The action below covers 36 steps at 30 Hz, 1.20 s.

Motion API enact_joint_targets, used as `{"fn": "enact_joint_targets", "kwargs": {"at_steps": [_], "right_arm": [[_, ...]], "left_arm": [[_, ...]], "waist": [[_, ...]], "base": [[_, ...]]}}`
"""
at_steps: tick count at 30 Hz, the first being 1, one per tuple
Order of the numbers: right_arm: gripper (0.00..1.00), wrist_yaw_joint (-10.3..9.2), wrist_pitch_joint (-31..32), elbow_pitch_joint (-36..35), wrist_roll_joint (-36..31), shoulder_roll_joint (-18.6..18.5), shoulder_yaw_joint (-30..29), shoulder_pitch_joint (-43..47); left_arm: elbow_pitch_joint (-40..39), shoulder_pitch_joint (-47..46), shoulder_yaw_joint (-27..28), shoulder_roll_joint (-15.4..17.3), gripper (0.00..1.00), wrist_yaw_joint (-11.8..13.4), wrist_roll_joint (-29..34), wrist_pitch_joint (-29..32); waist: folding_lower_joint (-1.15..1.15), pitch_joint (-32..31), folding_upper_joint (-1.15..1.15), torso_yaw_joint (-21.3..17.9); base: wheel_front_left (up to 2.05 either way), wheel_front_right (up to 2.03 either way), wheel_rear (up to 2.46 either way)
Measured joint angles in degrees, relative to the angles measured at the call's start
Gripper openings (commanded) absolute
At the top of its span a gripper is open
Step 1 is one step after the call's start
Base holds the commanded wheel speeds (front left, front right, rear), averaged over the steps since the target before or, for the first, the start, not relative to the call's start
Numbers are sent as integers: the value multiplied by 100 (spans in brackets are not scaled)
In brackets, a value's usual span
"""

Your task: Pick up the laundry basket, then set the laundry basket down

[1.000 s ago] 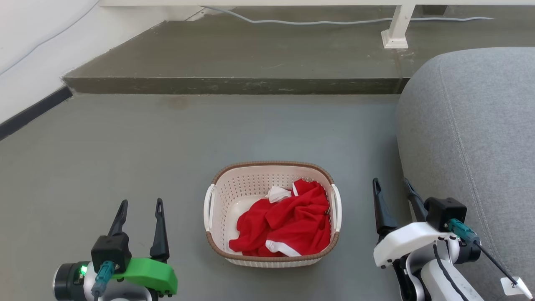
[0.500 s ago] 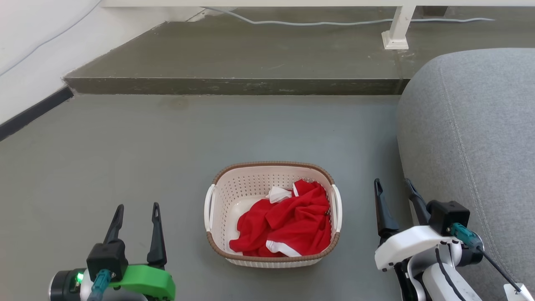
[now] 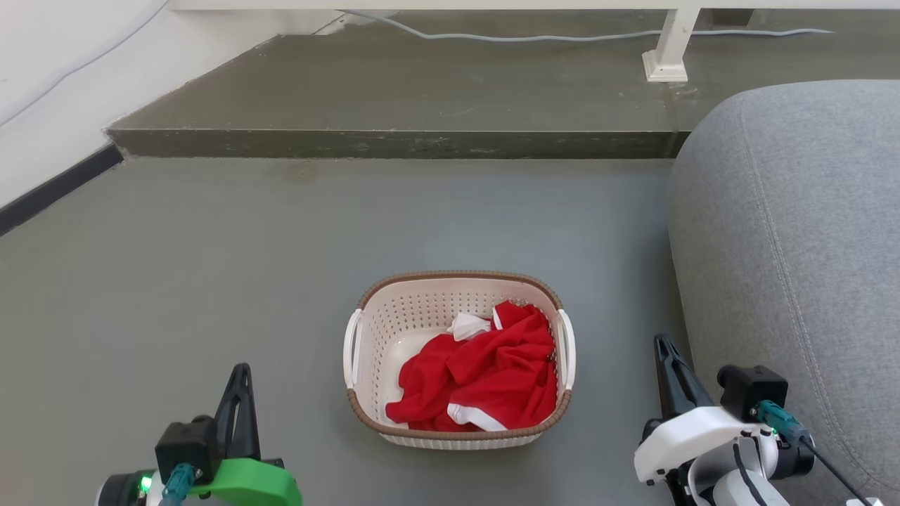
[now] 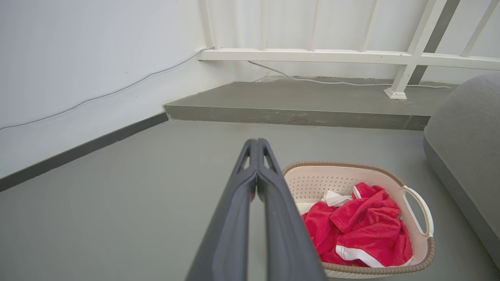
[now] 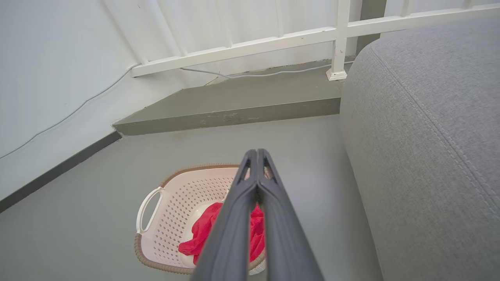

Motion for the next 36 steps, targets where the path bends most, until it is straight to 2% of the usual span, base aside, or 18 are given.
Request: {"fn": "enact_joint_targets", "kwargs": {"at_steps": [9,16,36], "right_arm": [[0,119,10,-168,617,2,-38,49],[0,203,143,-224,1343,12,-244,62],[0,413,479,-299,2813,-43,-620,56]], "left_arm": [[-110,115,-27,-26,0,-60,-561,1],[-152,114,73,-36,0,-200,-1429,158],[-124,95,325,-13,0,-386,-2963,512]], "waist": [[0,-53,0,-22],[0,-91,0,-41],[0,-185,0,-83]], "base": [[0,0,0],[0,0,0],[0,0,0]]}}
